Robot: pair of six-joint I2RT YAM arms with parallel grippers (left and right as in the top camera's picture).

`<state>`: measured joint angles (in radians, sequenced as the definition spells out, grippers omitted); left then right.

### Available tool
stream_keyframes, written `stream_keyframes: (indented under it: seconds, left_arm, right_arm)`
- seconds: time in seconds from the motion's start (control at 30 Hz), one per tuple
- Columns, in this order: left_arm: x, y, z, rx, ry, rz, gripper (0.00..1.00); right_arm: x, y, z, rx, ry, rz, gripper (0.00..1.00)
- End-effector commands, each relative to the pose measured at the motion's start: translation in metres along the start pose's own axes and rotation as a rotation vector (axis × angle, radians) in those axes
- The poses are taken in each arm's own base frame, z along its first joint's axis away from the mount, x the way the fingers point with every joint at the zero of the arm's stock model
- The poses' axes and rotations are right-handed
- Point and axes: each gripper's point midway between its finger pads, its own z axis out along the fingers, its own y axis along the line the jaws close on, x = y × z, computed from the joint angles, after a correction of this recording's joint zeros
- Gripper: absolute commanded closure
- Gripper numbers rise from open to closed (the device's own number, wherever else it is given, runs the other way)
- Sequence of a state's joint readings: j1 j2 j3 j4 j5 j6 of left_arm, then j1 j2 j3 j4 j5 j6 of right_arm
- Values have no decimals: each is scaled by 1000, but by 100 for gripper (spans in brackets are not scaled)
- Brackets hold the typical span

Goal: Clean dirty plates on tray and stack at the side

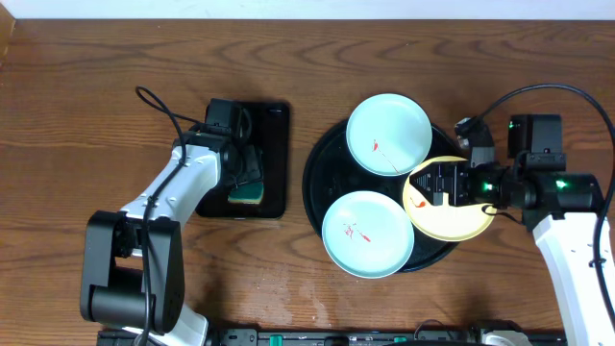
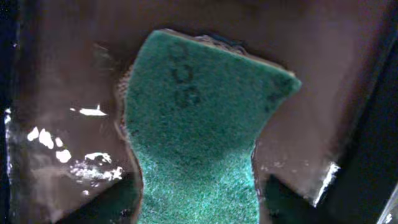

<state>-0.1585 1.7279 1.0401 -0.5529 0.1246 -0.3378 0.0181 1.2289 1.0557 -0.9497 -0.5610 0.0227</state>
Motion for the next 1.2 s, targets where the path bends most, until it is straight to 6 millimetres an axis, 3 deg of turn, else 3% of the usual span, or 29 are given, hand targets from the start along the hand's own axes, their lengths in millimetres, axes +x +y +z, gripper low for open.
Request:
stream_keyframes:
  seconds: [0.0,0.27,0.4,0.5,0.57,0.7,0.77,0.87,1.03,1.17]
  left_arm:
    - [5,5,4,-17,15,9,53]
    - [15,12,36,-36,60,5,55]
    - [18,13,39,-41,73,6,92]
    - [17,12,31,-40,71,8,92]
    - [16,11,22,-41,73,8,93]
    - [14,8,-3,-41,74,20,93]
    - [14,7,-20,-38,67,23,93]
    - [16,6,-47,-25,36,25,92]
    - [20,3,-84,8,-26,31,93]
    - [22,1,-112,39,-90,36,93]
  right_arm:
    - [10,-4,8,11,33,16,16]
    - [14,-5,10,11,44,21,15]
    - [16,-1,12,6,56,7,19]
    - [19,-2,16,43,74,-2,25]
    - [22,-7,20,89,90,15,27]
    - [36,-21,33,193,145,74,41]
    - [49,-31,43,250,190,116,52]
    - [78,-40,64,276,296,165,59]
    - [113,-52,85,306,429,211,60]
    - [128,-61,99,324,483,246,61]
